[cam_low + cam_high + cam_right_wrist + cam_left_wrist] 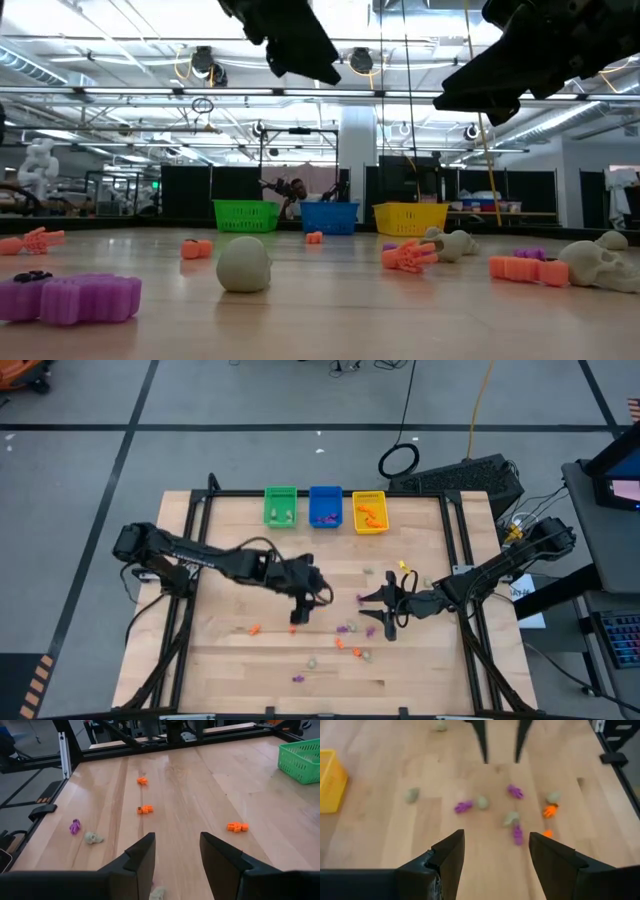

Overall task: Sort Halloween decoration
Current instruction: Put the orange skeleton toy into the yellow bin

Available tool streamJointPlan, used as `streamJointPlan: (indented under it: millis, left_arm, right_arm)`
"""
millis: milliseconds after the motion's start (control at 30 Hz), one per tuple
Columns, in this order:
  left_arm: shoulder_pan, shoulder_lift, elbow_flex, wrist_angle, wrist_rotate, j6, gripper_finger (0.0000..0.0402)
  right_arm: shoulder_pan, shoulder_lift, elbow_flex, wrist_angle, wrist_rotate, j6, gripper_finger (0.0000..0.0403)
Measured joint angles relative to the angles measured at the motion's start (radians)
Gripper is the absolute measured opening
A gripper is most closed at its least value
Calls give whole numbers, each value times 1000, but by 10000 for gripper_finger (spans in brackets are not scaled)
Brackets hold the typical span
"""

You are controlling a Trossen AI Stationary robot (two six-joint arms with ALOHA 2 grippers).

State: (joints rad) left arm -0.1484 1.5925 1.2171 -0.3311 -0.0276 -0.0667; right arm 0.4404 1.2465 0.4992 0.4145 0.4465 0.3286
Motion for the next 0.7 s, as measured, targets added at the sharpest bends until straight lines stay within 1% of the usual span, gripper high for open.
streamJointPlan:
  millis: [133, 300, 400, 500, 700]
  left_arm:
    - [-60, -3, 1, 23, -8, -33, 221]
    - [-152, 7, 1, -27, -7, -83, 221]
    - [-210, 20, 0, -67, -11, -148, 221]
    - [-257, 33, 3, -90, -61, -219, 221]
    - [-342, 58, 0, -270, -249, -358, 221]
  right_arm:
    - [0, 0, 0, 0, 0, -1, 144]
    - [0, 0, 0, -1, 1, -1, 144]
    - [0, 0, 0, -2, 2, 0, 144]
    - [0, 0, 0, -6, 2, 0, 144]
    - [0, 0, 0, 0, 2, 0, 144]
